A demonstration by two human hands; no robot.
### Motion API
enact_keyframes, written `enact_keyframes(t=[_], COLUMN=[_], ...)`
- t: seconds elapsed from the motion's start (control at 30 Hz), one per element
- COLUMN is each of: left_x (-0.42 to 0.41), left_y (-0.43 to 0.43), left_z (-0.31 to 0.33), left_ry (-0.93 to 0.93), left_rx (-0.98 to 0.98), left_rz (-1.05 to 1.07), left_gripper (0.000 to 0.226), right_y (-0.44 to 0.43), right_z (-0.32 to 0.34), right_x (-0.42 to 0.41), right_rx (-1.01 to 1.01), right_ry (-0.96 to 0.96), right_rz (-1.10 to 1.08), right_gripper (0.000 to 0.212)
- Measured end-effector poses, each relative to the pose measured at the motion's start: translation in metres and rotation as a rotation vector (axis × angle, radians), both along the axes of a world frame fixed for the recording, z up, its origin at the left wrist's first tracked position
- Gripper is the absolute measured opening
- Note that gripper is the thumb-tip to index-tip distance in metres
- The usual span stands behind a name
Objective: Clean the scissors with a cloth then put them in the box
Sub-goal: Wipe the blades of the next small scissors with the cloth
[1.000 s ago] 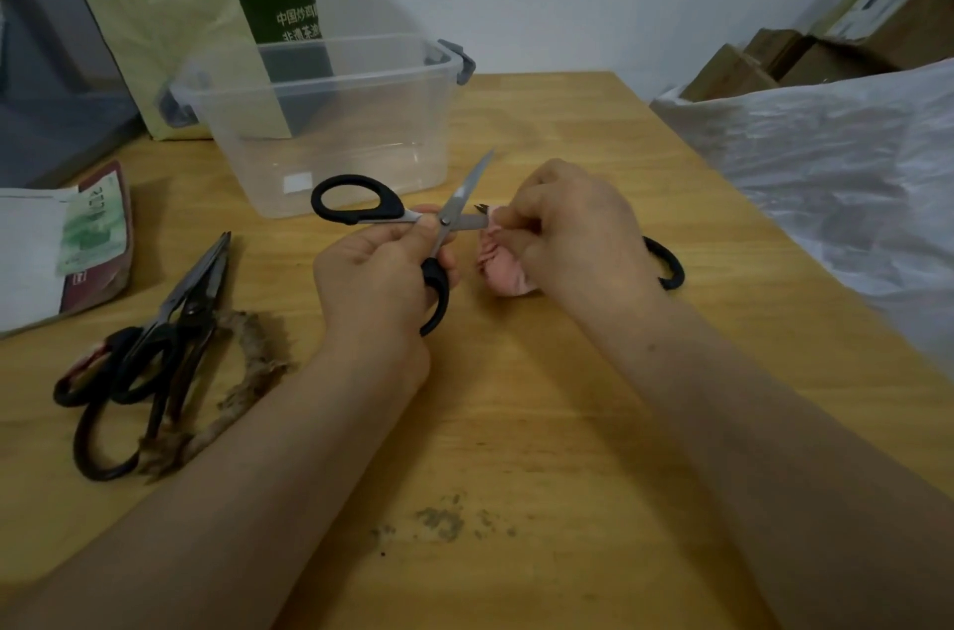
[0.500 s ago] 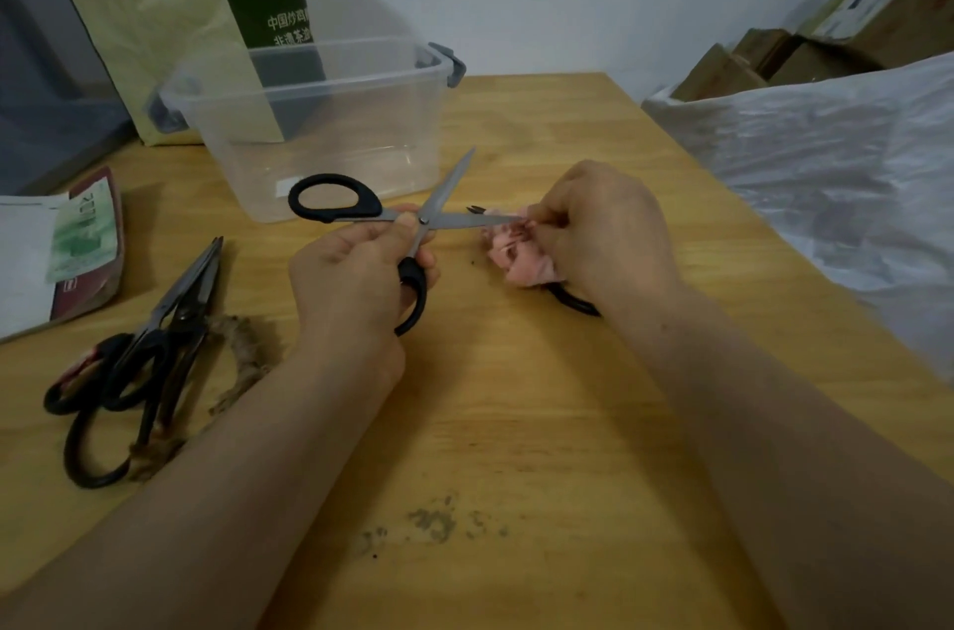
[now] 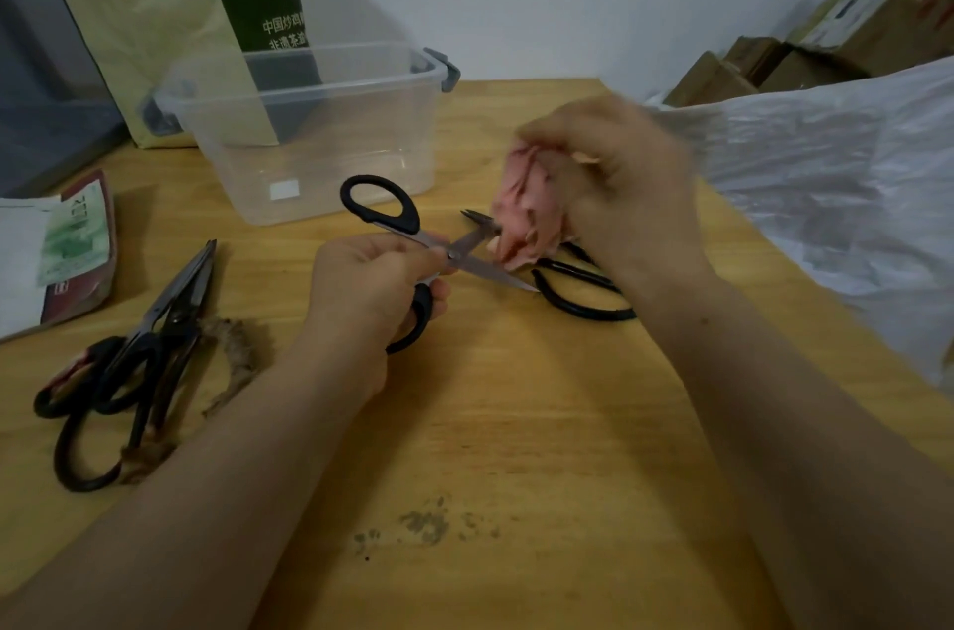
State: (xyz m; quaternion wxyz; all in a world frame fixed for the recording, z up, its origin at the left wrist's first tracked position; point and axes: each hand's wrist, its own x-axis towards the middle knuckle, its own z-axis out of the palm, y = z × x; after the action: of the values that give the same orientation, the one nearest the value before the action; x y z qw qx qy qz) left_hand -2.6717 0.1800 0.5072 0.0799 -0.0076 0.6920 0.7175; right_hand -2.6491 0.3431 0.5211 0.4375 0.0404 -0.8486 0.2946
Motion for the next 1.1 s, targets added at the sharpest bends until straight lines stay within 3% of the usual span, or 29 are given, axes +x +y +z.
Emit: enact_keyframes(t=[0.13,0.23,0.37,0.57,0.7,0.93,1.1], left_x=[0.002,0.002,0.002,0.005,0.006,0.004,0.003], left_y=[0.002,0.002,0.002,0.003,0.004,0.002,0.002], left_z=[0.0,-0.001,-0.002,-0.004,-0.005,-0.005,-0.006], left_ry=[0.051,0.117,0.153,0.229,0.264,0.287,0.31], left_rx=[-0.023,-0.052,-0.079,-0.097,-0.109,-0.109,-0.124], left_rz=[0.004,-0.008,-0.009,0.006,0.018,-0.015,-0.028], left_gripper=[0.017,0.019,0.016,0.011,0.012,0.014,0.011], right_y=[-0.013,-0.014,-0.012,-0.008,-0.007,0.016,0.009], right_z=[-0.008,-0.007,-0.004,-0.004,-0.007,-0.009,-0.006], right_x=[-0.002,-0.002,-0.001,-0.003,-0.005,-0.01,-0.008], right_rx=[-0.024,-0.051,-0.06,0.165,0.014,0.159,0.107], right_ry=[-0.325,-0.413,-0.586,-0.606,-0.665,-0.655,-0.617], right_rz=[0.193,0.204,0.288,0.318,0.415,0.296,0.334], right_gripper=[0.028,0.019,0.025,0.017,0.01,0.015,0.012])
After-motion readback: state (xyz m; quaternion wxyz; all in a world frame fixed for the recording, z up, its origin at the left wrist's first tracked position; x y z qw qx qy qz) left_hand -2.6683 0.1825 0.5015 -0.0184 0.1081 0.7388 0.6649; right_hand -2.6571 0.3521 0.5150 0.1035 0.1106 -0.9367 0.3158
